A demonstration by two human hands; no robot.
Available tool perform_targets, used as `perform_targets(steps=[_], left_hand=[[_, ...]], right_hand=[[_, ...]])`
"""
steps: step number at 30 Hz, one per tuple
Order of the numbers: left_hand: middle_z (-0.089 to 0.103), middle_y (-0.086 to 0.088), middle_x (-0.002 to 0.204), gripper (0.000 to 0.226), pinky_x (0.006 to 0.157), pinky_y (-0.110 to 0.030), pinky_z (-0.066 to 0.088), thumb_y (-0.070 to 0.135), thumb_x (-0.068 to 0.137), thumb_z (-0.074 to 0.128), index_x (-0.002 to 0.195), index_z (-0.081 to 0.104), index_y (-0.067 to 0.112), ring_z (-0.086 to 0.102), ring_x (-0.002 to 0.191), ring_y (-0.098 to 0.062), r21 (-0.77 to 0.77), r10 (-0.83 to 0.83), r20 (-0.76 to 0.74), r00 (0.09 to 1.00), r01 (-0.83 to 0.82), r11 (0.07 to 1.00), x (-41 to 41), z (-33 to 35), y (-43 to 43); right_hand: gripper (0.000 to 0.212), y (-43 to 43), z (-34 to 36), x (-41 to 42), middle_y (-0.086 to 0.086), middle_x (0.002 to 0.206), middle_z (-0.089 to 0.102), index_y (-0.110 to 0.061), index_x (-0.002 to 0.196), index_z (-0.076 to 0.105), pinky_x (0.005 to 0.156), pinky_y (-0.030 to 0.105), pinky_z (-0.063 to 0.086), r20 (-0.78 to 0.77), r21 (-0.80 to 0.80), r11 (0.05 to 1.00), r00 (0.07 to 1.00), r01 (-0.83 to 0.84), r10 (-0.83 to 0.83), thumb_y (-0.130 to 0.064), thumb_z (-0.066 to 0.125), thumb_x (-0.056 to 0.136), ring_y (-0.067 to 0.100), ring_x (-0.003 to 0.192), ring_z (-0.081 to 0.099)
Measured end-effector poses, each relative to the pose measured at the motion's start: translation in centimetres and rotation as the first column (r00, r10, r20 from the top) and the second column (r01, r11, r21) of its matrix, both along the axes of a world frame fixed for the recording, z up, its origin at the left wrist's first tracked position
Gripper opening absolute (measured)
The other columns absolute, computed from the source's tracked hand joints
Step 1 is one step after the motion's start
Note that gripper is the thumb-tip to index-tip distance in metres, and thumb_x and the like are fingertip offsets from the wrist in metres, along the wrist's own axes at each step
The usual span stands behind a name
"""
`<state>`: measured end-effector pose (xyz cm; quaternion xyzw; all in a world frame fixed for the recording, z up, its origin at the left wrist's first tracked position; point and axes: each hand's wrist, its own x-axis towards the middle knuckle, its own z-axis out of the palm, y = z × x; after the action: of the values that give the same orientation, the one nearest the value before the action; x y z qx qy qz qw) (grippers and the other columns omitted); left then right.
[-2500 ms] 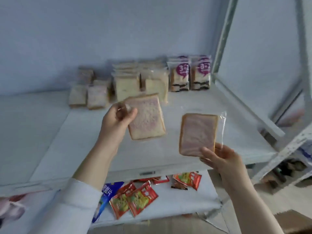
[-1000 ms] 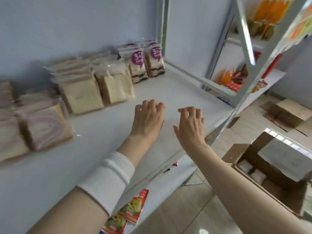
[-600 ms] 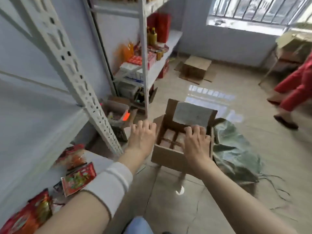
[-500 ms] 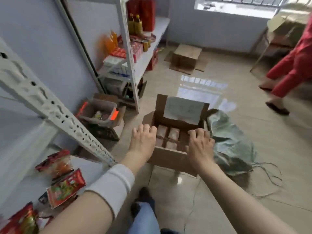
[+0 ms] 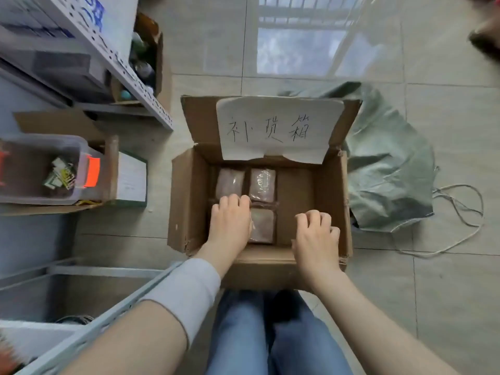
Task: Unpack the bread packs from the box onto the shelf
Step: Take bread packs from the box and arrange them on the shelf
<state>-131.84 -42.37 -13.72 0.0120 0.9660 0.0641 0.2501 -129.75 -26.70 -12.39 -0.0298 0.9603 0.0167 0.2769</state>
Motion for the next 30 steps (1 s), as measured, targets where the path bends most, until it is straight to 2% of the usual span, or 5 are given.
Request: perform_targets(steps=[7, 13, 20, 26, 30], left_hand=[[0.044, -0.019, 0.132, 0.051, 0.098, -0.04, 0.039, 0.026, 0.09, 0.054, 0.132, 0.034, 0.006, 0.043, 0.122, -0.033, 0.16, 0.3, 0.175, 0.938, -0.328, 0.931, -6.9, -16.3, 2.2], [0.041, -0.025, 0.135, 0.071, 0.104, -0.039, 0.035, 0.028, 0.087, 0.06, 0.137, 0.021, -0.004, 0.041, 0.124, -0.036, 0.226, 0.496, 0.071, 0.865, -0.498, 0.837, -9.4, -22.6, 4.3], [0.052, -0.016, 0.13, 0.082, 0.101, -0.035, 0.041, 0.025, 0.072, 0.077, 0.135, 0.027, 0.003, 0.049, 0.121, -0.031, 0.371, 0.738, 0.242, 0.63, -0.763, 0.53, -10.7, -22.4, 3.8], [0.054, -0.013, 0.126, 0.066, 0.089, -0.021, 0.038, 0.022, 0.071, 0.077, 0.126, 0.045, 0.011, 0.05, 0.118, -0.026, 0.419, 0.7, 0.352, 0.622, -0.773, 0.477, -11.2, -18.9, 2.6], [0.049, 0.009, 0.081, 0.037, 0.077, -0.026, 0.043, 0.02, 0.074, 0.075, 0.088, 0.042, 0.026, 0.051, 0.088, -0.02, 0.432, 0.789, 0.433, 0.436, -0.869, 0.242, -9.0, -14.3, 1.3]], right_hand=[[0.056, -1.3, -17.0, -2.0, 0.014, 0.128, 0.046, -0.006, 0.125, 0.041, 0.091, 0.04, 0.041, 0.354, -0.009, 0.962, 0.901, 0.273, -0.253, -0.043, 0.056, 0.086, 0.031, 0.119, 0.043], [0.079, -3.4, -24.0, -3.0, 0.012, 0.128, 0.051, -0.009, 0.126, 0.042, 0.091, 0.037, 0.047, 0.57, -0.055, 0.699, 0.598, 0.713, -0.564, -0.052, 0.073, 0.068, 0.029, 0.117, 0.052], [0.068, -1.4, -23.3, -3.4, 0.011, 0.121, 0.062, -0.011, 0.117, 0.057, 0.09, 0.033, 0.05, 0.628, -0.03, 0.653, 0.522, 0.757, -0.577, -0.049, 0.077, 0.064, 0.028, 0.112, 0.059], [0.053, 2.5, -18.3, -2.9, 0.013, 0.111, 0.064, -0.012, 0.107, 0.053, 0.081, 0.035, 0.049, 0.576, -0.13, 0.505, 0.48, 0.853, -0.662, -0.035, 0.08, 0.067, 0.029, 0.099, 0.061], [0.054, 5.4, -14.0, -1.9, 0.009, 0.109, 0.064, -0.018, 0.1, 0.046, 0.081, 0.035, 0.05, 0.538, -0.191, 0.353, 0.398, 0.916, -0.743, -0.03, 0.083, 0.064, 0.023, 0.092, 0.061]])
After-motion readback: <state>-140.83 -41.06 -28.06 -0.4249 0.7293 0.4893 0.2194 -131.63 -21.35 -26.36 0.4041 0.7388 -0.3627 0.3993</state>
